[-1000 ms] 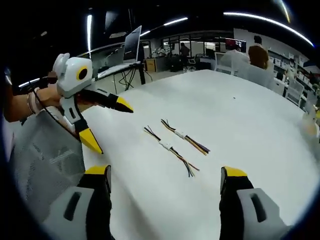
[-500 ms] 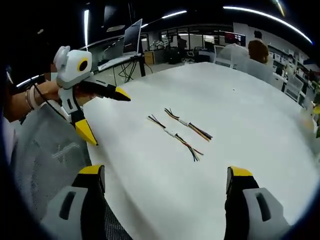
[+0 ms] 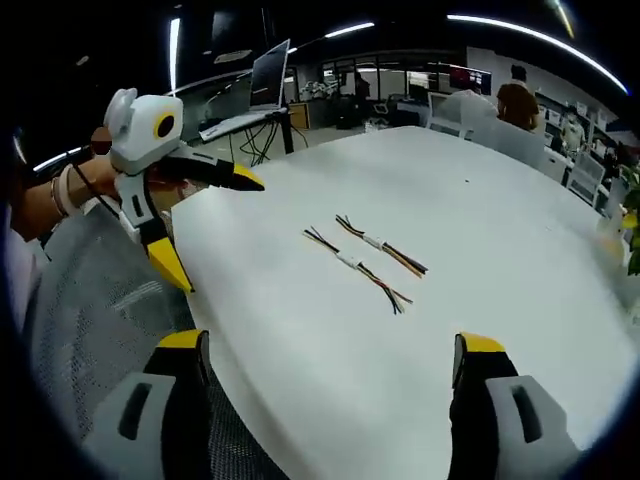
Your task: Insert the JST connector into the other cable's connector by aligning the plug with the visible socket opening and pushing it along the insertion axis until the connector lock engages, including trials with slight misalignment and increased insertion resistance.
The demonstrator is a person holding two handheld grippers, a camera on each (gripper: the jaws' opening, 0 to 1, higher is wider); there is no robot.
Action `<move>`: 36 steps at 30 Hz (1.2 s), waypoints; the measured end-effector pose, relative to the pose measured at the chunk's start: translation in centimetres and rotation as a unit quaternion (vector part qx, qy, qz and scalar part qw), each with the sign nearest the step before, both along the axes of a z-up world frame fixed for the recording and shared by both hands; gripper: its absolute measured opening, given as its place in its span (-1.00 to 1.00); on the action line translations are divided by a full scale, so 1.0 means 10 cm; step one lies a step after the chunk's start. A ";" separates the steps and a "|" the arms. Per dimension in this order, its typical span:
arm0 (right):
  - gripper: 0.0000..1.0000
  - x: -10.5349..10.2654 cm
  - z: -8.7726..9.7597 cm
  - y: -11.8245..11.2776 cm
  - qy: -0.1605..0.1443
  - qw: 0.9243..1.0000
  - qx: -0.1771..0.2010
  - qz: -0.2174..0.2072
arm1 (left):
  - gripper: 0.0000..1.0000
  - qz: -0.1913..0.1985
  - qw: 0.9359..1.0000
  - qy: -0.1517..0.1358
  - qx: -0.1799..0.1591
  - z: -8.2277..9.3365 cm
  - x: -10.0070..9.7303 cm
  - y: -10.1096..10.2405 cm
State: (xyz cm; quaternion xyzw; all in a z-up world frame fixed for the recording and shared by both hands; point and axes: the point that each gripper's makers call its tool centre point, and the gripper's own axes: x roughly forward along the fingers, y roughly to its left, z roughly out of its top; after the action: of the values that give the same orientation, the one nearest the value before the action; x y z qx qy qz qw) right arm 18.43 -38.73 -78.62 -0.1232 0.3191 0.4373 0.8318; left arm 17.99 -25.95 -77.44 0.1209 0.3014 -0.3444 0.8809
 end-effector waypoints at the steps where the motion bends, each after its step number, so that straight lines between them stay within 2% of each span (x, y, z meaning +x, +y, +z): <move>1: 0.99 0.00 0.00 0.00 0.000 1.000 -0.001 0.000 | 0.98 0.001 1.000 0.000 0.001 0.00 0.00 0.00; 6: 0.99 -0.02 0.00 -0.01 -0.004 1.000 -0.002 -0.003 | 0.98 -0.013 1.000 0.009 0.009 -0.02 -0.08 0.00; 8: 0.99 -0.02 0.00 -0.01 -0.004 1.000 -0.002 -0.003 | 0.98 -0.018 1.000 0.000 0.016 0.00 -0.10 0.00; 15: 0.99 -0.05 -0.04 -0.01 -0.004 1.000 -0.011 -0.006 | 0.98 -0.011 1.000 -0.001 -0.002 0.06 -0.12 0.01; 25: 0.99 -0.05 -0.03 -0.04 -0.007 1.000 -0.010 -0.015 | 0.98 -0.011 1.000 -0.001 0.012 0.03 -0.16 0.05; 28: 0.98 -0.06 -0.02 -0.03 -0.008 1.000 -0.010 -0.013 | 0.98 -0.006 1.000 -0.013 -0.018 0.13 -0.14 0.02; 33: 0.98 -0.06 0.01 -0.01 -0.012 1.000 -0.002 -0.013 | 0.98 -0.014 1.000 -0.015 0.020 0.09 -0.16 0.07; 36: 0.97 -0.08 0.04 0.01 -0.008 1.000 0.008 -0.013 | 0.98 -0.018 0.999 -0.010 0.032 0.05 -0.18 0.07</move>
State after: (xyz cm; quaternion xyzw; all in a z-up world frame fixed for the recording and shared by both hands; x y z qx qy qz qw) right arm 17.65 -38.64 -78.22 -0.1164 0.3103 0.4281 0.8408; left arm 16.23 -25.24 -76.95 0.1580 0.3012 -0.3494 0.8730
